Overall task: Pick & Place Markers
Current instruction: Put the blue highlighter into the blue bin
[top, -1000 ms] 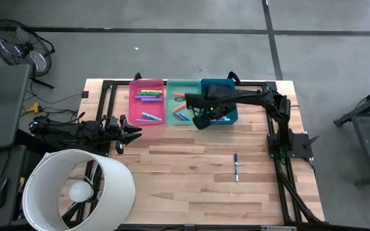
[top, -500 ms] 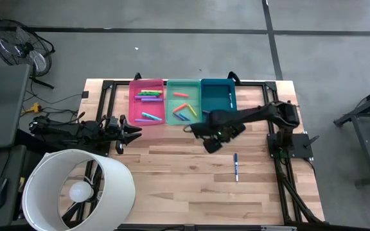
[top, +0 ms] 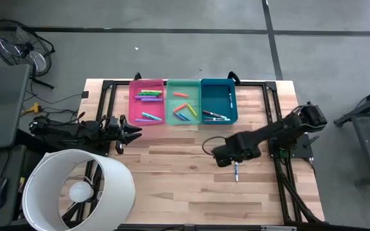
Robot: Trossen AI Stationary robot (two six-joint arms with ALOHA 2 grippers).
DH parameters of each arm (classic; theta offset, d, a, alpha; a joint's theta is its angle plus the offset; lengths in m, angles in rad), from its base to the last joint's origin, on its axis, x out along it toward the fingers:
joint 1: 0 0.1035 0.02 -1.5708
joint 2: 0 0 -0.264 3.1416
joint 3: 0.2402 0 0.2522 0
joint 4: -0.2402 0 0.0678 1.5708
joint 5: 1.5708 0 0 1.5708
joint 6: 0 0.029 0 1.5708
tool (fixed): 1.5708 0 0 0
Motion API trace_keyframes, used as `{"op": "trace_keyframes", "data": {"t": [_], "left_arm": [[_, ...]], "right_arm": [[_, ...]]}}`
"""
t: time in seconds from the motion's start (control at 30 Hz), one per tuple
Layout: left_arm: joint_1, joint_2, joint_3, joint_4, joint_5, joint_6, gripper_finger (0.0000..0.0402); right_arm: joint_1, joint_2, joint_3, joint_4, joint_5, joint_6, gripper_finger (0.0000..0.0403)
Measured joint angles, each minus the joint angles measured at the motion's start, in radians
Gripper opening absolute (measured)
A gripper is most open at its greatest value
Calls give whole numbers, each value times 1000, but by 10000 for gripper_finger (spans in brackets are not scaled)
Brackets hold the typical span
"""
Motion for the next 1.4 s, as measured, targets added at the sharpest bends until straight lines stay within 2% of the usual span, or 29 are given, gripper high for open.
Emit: {"op": "trace_keyframes", "data": {"t": [0.3, 0.6, 1.07, 1.2, 1.4], "left_arm": [[0, 0, 0, 0, 0, 0, 127], [0, 0, 0, 0, 0, 0, 127], [0, 0, 0, 0, 0, 0, 127], [0, 0, 0, 0, 0, 0, 127], [0, 0, 0, 0, 0, 0, 127]], "right_arm": [[90, -3, -128, 129, -16, 233, 265], [97, -3, -213, 295, -22, 285, 265], [136, 21, -244, 343, 5, 317, 265], [148, 45, -242, 376, 5, 323, 251], [159, 65, -241, 400, 1, 349, 202]]}}
